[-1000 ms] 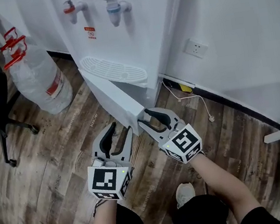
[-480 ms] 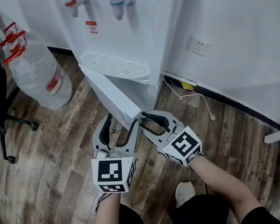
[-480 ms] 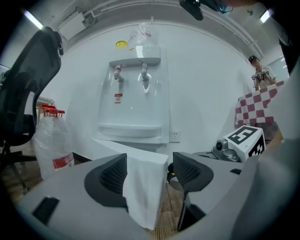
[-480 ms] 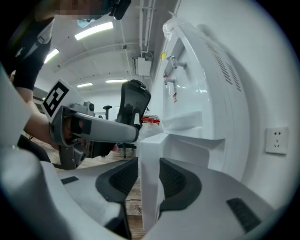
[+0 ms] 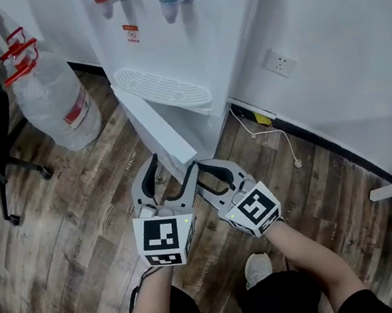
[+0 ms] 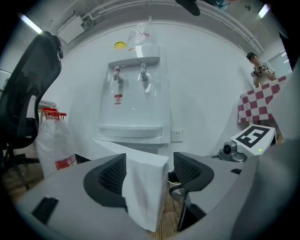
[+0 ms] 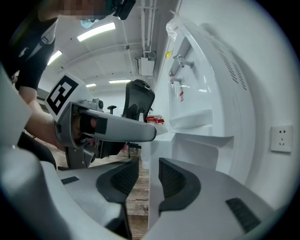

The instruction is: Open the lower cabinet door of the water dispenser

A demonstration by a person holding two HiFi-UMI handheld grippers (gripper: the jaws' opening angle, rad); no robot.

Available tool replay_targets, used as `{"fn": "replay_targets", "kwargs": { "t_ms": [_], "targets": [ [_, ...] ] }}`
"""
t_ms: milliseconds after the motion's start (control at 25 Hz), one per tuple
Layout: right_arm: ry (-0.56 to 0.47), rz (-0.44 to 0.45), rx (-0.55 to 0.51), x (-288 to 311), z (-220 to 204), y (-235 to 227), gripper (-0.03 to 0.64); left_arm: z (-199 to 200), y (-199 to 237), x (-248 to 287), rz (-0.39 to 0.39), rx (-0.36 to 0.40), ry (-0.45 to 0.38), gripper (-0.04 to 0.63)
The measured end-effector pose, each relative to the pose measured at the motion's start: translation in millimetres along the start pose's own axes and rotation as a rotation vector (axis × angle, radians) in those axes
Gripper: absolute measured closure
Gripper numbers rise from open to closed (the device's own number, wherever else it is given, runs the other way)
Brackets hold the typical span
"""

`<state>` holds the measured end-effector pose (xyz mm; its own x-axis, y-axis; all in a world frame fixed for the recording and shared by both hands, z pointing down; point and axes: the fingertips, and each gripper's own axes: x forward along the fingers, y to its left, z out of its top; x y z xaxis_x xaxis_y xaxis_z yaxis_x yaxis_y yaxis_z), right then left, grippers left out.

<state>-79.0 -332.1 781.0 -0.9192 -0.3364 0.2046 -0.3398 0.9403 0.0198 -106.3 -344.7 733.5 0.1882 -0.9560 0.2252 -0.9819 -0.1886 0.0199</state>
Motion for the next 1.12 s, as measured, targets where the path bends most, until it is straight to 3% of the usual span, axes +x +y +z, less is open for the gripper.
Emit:
{"fn": "replay_targets", "kwargs": {
  "t_ms": [360, 680, 1120],
  "targets": [
    [-0.01, -0.019, 0.003, -9, -5, -8, 0.47, 0, -1, 10, 0.037, 0.021, -0.003, 0.272],
    [-0.011, -0.03, 0.004, -20, -5, -14, 0.469, -12, 2, 29, 0.092, 0.036, 0.042, 0.268],
    [-0.011, -0.024, 0.018, -20, -9, -12, 0.469, -14, 8, 18, 0.105, 0.053, 0.038, 0.268]
  ]
}}
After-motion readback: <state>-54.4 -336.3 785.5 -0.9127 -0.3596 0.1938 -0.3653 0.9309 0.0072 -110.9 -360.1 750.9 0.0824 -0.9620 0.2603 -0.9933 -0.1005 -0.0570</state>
